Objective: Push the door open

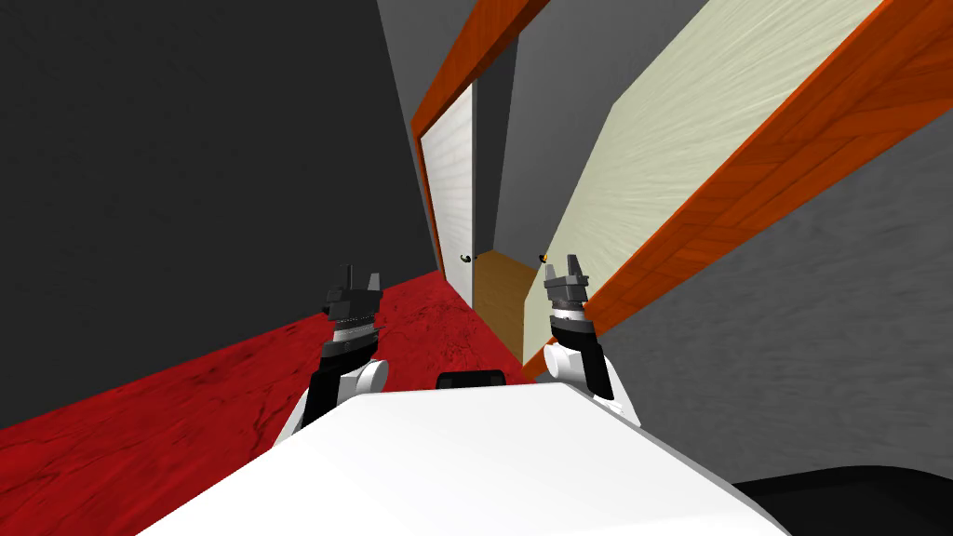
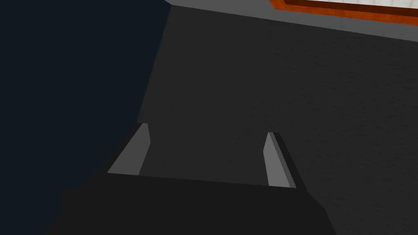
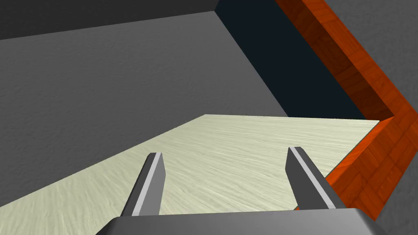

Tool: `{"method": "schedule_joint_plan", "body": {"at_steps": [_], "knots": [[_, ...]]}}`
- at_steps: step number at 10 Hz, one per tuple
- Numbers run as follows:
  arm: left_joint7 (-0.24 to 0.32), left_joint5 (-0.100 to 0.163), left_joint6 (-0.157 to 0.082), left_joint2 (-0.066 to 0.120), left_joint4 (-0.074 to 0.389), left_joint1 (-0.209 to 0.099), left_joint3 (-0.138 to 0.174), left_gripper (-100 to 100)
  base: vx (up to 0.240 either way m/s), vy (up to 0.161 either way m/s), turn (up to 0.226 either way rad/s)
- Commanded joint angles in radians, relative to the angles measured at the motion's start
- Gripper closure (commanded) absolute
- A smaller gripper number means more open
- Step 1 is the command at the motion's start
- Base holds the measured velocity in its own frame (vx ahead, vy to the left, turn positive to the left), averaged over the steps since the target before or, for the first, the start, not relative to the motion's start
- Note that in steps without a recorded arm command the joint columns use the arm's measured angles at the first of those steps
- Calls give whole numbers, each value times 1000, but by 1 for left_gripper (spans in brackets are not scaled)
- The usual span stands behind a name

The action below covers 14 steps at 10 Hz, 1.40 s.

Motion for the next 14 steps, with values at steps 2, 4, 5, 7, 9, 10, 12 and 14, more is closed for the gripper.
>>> {"method": "schedule_joint_plan", "body": {"at_steps": [2,4,5,7,9,10,12,14], "knots": [[-4,0,-10,13,59,-24,-2,-100,90,28,-155],[-6,-1,-17,21,100,-40,-4,-100,114,123,-138],[-8,-1,-22,26,134,-53,-5,-100,110,90,-171],[-10,-1,-28,32,170,-68,-6,-100,93,71,-105],[-13,-2,-35,37,213,-85,-8,-100,69,57,-126],[-14,-2,-39,40,234,-93,-8,-100,69,67,-134],[-17,-2,-46,45,280,-111,-10,-100,86,66,-119],[-19,-2,-55,50,329,-131,-12,-100,78,101,-153]]}}
